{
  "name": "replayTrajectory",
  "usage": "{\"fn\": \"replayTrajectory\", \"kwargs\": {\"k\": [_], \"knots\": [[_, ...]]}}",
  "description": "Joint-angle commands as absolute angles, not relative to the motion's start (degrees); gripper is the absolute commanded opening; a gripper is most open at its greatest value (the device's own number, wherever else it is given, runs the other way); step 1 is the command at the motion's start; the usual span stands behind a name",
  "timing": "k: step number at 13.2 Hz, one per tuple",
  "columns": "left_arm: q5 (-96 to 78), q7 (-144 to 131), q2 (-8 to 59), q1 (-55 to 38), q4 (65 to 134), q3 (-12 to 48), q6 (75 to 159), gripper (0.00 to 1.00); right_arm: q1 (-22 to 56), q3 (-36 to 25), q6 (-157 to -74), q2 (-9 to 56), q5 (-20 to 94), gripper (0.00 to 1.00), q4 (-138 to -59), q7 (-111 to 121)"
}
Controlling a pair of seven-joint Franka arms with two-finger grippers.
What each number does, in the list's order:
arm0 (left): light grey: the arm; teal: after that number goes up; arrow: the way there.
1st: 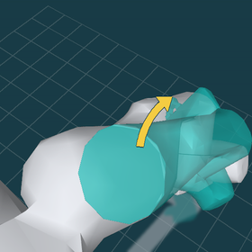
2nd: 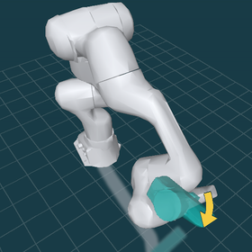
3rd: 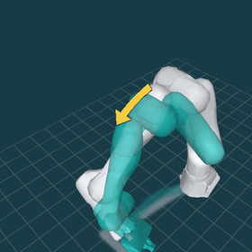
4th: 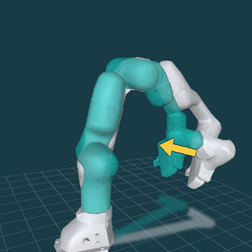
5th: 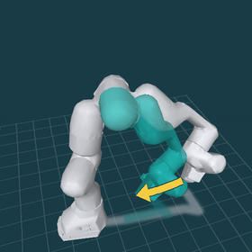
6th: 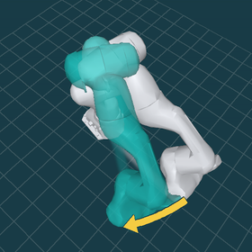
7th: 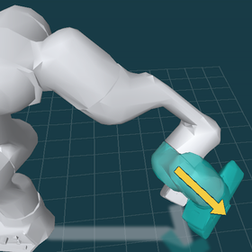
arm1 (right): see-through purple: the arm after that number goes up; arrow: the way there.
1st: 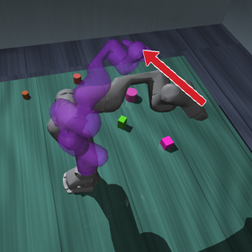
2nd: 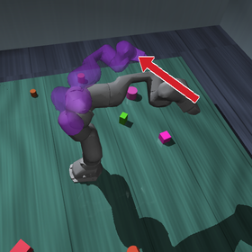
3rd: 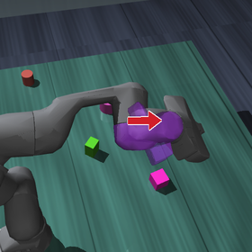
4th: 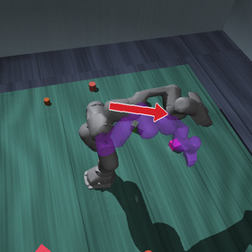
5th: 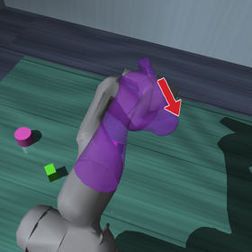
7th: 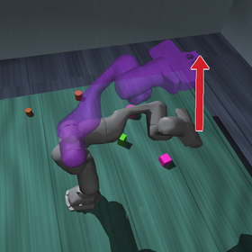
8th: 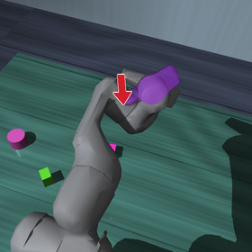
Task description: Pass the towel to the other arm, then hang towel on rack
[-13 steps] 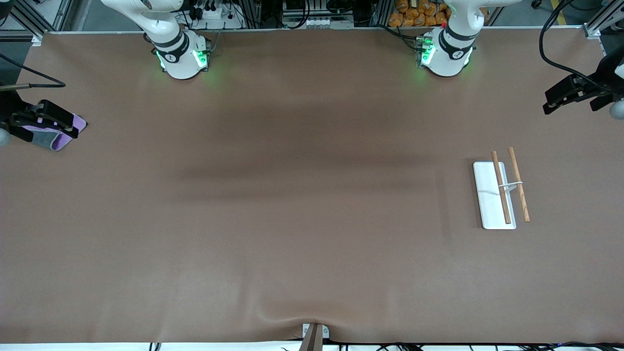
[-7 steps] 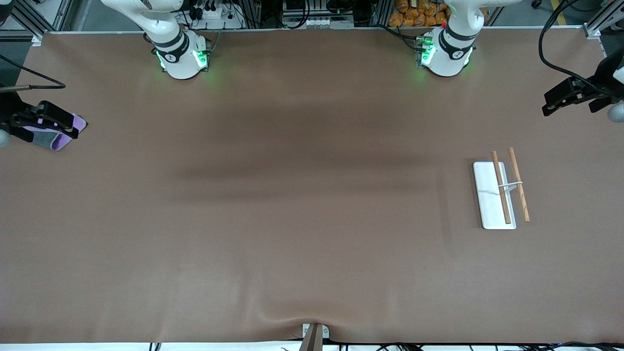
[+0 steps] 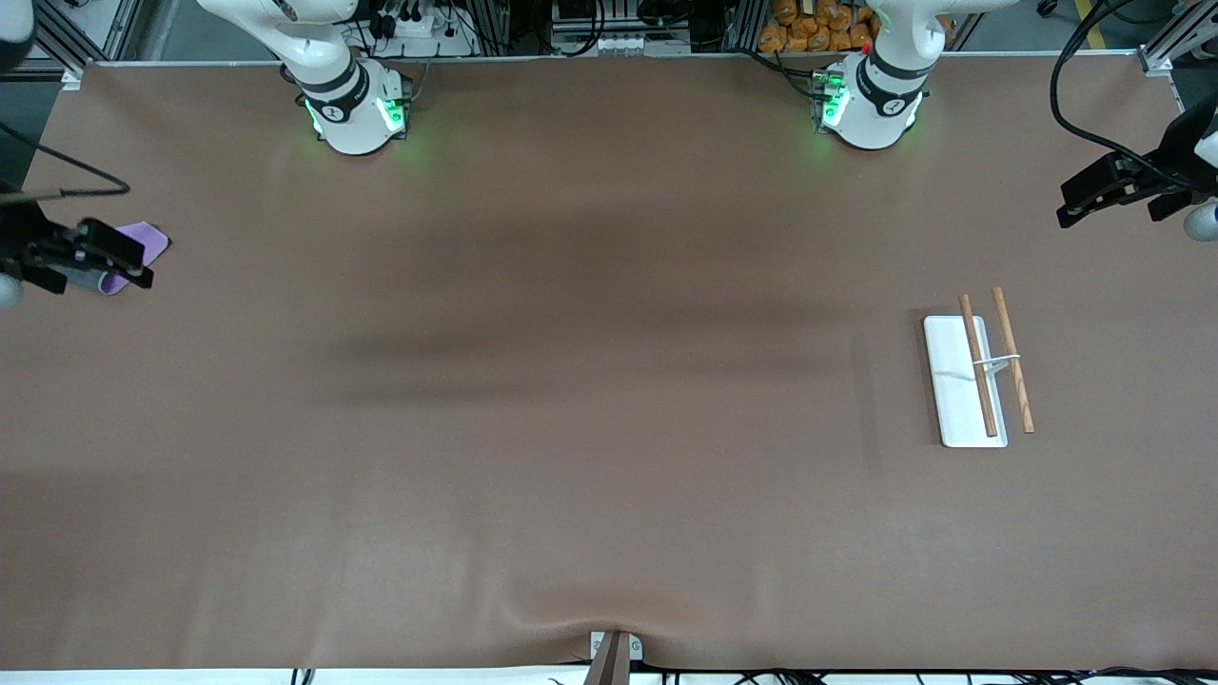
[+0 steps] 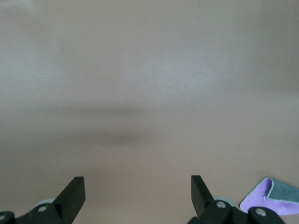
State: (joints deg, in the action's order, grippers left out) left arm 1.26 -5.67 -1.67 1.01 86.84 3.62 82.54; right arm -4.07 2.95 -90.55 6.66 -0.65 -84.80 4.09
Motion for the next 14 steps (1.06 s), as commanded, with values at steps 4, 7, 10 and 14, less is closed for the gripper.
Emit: {"fn": "replayTrajectory", "kwargs": {"k": [4, 7, 10, 14], "knots": [[2.6, -5.9, -1.9, 1.0, 86.1, 4.0, 82.1, 1.0, -11.0, 3.3, -92.9, 14.7, -3.2, 1.0, -84.2, 7.6], [2.6, -5.8, -1.8, 1.0, 86.2, 4.0, 82.1, 1.0, -15.9, 3.3, -96.3, 17.8, -3.3, 1.0, -84.3, 11.7], [2.6, -5.7, -1.7, 1.1, 86.3, 4.0, 82.1, 1.0, -18.5, 3.3, -96.7, 21.5, -8.6, 1.0, -84.3, 17.4], [2.6, -5.6, -1.6, 1.1, 86.5, 4.0, 82.1, 1.0, -23.9, 3.3, -97.4, 24.3, -8.8, 1.0, -84.9, 24.5]]}}
